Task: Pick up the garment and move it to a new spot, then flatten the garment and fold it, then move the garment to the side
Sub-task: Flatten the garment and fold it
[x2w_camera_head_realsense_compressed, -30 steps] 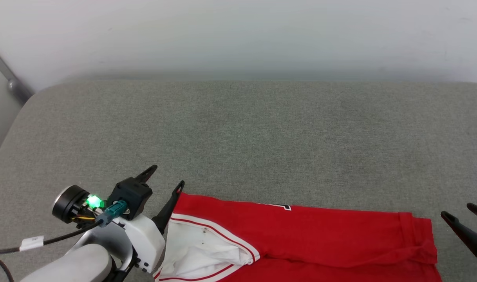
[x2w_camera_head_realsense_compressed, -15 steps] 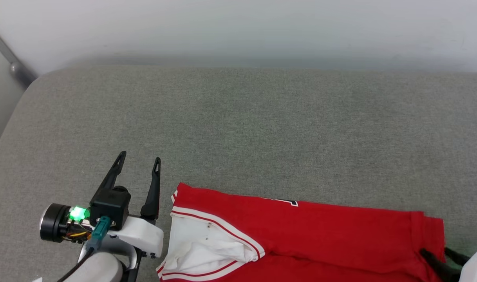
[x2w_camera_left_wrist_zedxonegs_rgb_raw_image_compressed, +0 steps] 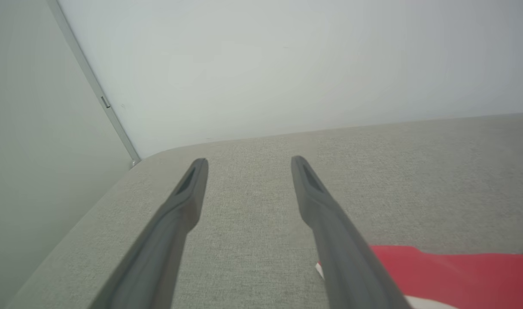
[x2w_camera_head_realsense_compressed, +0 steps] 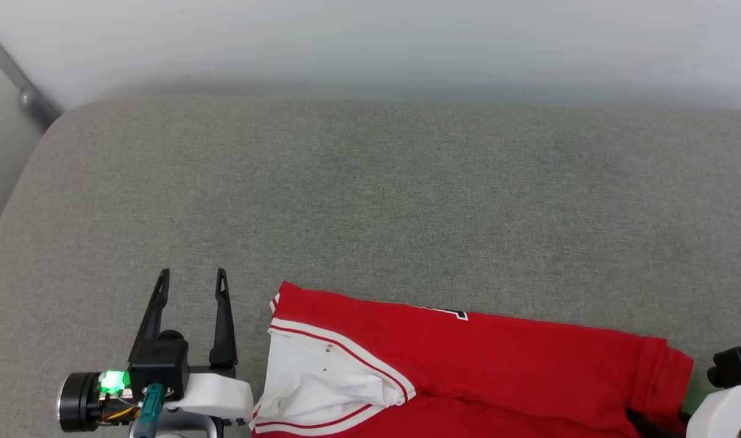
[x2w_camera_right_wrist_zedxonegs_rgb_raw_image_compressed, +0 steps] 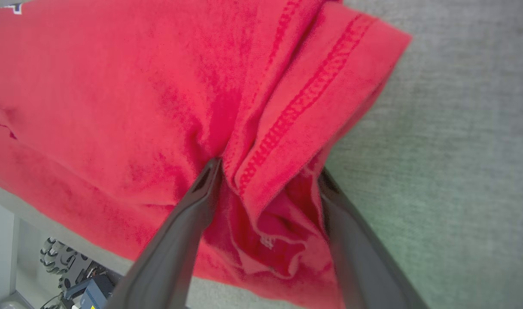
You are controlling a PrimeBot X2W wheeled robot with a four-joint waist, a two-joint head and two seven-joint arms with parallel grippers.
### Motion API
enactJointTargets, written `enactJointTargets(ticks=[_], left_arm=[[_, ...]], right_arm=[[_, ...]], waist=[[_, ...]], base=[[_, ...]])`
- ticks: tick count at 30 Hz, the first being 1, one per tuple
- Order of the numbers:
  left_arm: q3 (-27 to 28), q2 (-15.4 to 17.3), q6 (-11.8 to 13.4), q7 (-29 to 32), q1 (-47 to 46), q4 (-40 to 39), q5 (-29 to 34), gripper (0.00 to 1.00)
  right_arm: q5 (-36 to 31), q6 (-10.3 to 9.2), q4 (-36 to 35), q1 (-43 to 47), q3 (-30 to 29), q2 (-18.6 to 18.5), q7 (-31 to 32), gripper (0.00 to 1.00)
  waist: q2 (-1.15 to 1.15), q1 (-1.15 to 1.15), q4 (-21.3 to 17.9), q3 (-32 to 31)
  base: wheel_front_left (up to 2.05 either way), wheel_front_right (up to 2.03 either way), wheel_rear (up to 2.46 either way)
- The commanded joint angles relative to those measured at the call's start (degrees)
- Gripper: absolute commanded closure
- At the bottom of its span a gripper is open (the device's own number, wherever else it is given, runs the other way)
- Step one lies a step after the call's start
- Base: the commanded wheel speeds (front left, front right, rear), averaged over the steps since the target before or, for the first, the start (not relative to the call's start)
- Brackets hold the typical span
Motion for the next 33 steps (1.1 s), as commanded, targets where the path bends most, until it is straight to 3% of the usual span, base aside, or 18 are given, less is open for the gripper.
enactJointTargets(ticks=[1,2,3,4,5,14,23,28,30,33], left_arm=[[0.8,-0.6,-0.2,-0.2,0.9,0.0,0.6,0.0],[1.9,-1.3,-0.7,-0.2,1.7,0.2,1.5,0.0],[2.9,-2.1,-1.2,-0.2,2.4,0.3,2.3,0.0],[3.8,-2.8,-1.6,-0.2,3.0,0.2,3.1,0.0],[6.2,-4.7,-2.8,-0.2,5.0,0.2,5.8,0.0],[11.2,-9.7,-5.9,-0.2,9.6,-1.3,12.6,0.0],[14.1,-12.8,-9.2,-0.2,12.5,-2.1,16.4,0.0],[15.3,-13.7,-10.7,-0.2,13.6,-1.6,17.7,0.0],[15.8,-14.1,-11.1,-0.2,13.8,-1.4,18.1,0.0],[17.7,-15.2,-13.1,-0.2,14.7,-1.3,19.7,0.0]], right_arm=[[0.6,0.68,1.2,2.7,4.2,3.6,2.7,0.0],[0.8,0.68,1.1,2.5,4.4,3.4,3.0,0.34],[0.9,0.69,1.1,2.2,4.6,3.2,3.1,0.81],[1.0,0.69,1.1,1.7,4.6,3.0,3.0,1.0],[1.3,0.54,1.1,-0.1,3.3,1.8,2.0,1.0],[2.1,0.33,1.0,-3.1,-1.3,-3.9,1.2,1.0],[2.1,0.33,5.2,-2.2,-5.3,-11.1,3.4,1.0],[1.1,0.33,5.9,-1.3,-6.9,-13.1,5.1,1.0],[1.5,0.35,3.5,-1.1,-6.7,-12.7,5.9,1.0],[-3.5,0.35,-14.5,-3.1,-2.1,-10.0,10.0,1.0]], waist=[[0.0,0.0,0.0,-0.1],[0.0,0.0,0.0,-0.3],[0.0,0.0,0.0,-0.4],[0.0,0.0,-0.1,-0.5],[0.0,0.0,-0.3,-0.9],[0.0,0.0,-1.1,-2.5],[0.0,0.0,-1.4,-3.8],[0.0,0.0,-1.5,-4.5],[0.0,0.0,-1.7,-4.8],[0.0,0.0,-2.1,-4.9]], base=[[0.0,0.0,0.0],[0.0,0.0,0.0],[0.0,0.0,0.0],[0.0,0.0,0.0],[0.0,0.0,0.0],[0.0,0.0,0.0],[0.0,0.0,0.0],[0.0,0.0,0.0],[0.0,0.0,0.0],[0.0,0.0,0.0]])
